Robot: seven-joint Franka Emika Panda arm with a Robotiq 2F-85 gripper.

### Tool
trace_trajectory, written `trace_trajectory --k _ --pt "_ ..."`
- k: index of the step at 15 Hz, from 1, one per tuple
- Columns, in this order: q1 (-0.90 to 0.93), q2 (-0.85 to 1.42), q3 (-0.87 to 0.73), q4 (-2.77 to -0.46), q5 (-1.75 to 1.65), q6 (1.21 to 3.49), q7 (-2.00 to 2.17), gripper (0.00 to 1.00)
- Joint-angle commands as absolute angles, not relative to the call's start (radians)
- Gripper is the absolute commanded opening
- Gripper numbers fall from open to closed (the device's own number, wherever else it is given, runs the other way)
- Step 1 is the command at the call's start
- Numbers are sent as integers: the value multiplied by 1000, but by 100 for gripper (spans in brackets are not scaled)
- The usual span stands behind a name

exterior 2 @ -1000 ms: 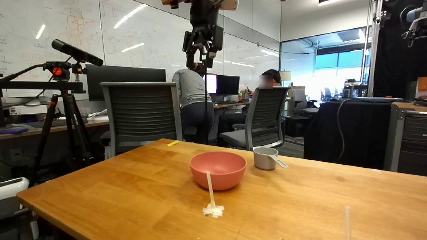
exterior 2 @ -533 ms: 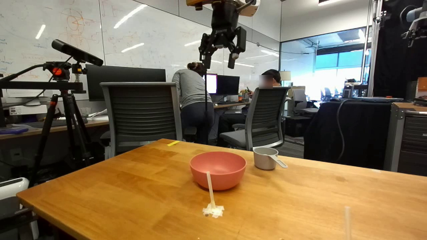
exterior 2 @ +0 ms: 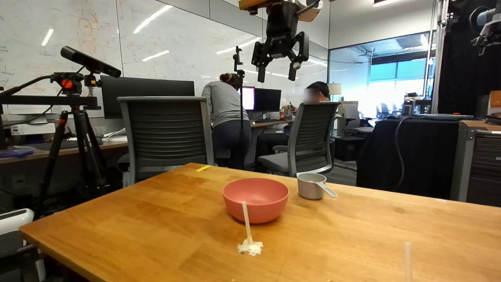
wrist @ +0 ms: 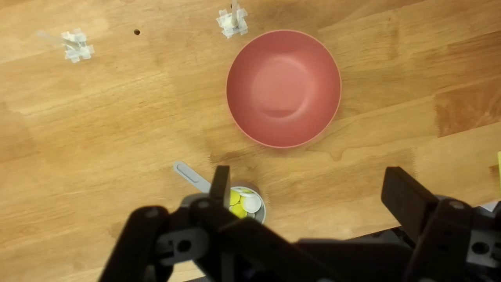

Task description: Pour the contents in the grey measuring cup into the pink bowl

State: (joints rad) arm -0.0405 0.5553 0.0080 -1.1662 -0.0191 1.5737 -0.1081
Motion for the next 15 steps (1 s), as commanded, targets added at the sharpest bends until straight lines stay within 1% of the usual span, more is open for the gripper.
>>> trace_trajectory --k 1,4,10,12,15 --pt "-38 559 5 -1156 -17 1567 -109 100" --pt "-38 560 5 -1150 -17 1561 -109 100" --pt "-54 635 1 -994 -163 1393 -448 100" --pt "-55 661 -6 -952 -247 1418 -542 100" --pt "-68 695 -13 -915 -332 1519 -617 100"
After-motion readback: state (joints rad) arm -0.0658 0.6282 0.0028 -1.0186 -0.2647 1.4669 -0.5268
